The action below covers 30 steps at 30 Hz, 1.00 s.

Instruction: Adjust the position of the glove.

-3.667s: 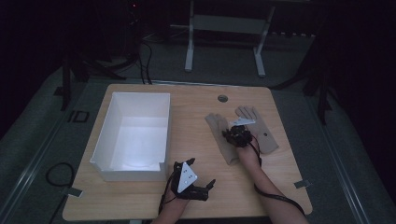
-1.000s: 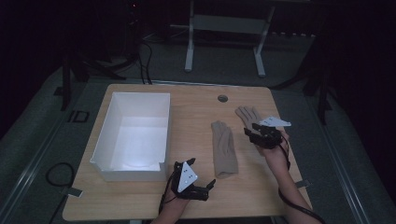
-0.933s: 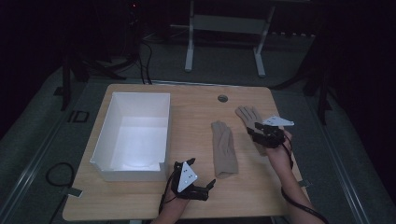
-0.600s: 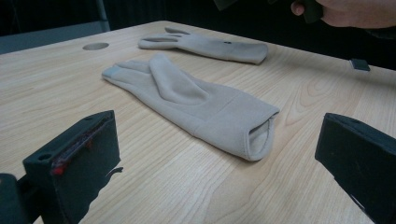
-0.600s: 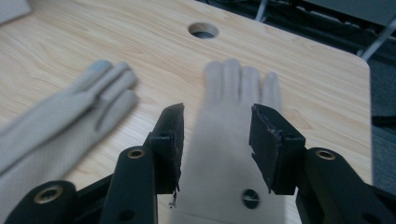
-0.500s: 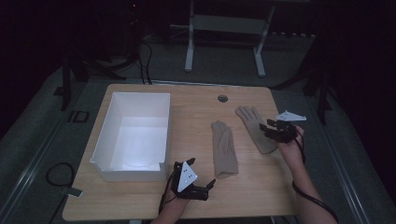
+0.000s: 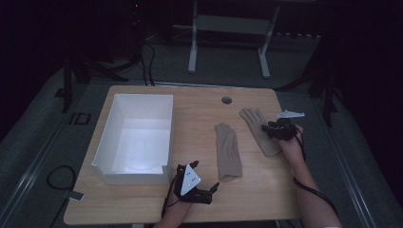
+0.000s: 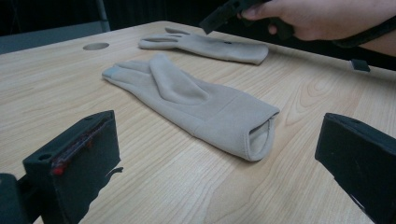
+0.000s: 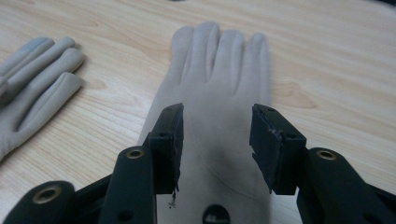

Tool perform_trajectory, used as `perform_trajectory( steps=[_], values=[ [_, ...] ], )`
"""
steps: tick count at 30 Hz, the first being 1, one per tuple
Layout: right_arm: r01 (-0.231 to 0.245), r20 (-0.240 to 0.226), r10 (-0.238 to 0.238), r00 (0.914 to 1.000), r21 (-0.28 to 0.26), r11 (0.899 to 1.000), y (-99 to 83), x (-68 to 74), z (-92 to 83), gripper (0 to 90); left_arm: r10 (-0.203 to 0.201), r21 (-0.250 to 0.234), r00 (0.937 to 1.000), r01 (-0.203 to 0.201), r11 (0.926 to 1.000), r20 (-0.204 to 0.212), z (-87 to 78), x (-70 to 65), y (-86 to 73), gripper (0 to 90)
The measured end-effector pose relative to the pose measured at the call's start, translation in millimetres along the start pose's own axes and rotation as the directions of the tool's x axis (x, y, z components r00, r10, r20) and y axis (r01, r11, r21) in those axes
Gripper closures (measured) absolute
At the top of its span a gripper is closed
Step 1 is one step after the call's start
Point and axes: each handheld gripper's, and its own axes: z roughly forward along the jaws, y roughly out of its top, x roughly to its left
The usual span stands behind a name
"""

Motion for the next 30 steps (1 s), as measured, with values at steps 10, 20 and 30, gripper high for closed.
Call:
perform_trajectory(
  steps=[10, 20, 30],
  values=[
    [-0.025, -0.015, 0.025, 0.9996, 0.036, 0.999, -12.1, 0.1, 19.5, 69.2, -0.001, -0.004, 1.0000, 0.001, 1.0000, 0.001, -0.3, 0.0, -0.2, 0.2],
    [-0.140, 0.031, 0.140, 0.9897, 0.017, 0.990, -12.1, 12.9, 8.6, 83.4, -0.001, -0.003, 1.0000, 0.001, 1.0000, 0.000, -0.2, 0.0, -0.1, 0.2],
    [-0.218, 0.077, 0.226, 0.9710, -0.103, 0.970, 1.4, 39.3, -48.6, 83.6, 0.001, -0.002, 1.0000, -0.001, 1.0000, -0.001, -0.3, -0.3, -0.1, 0.2]
  ],
)
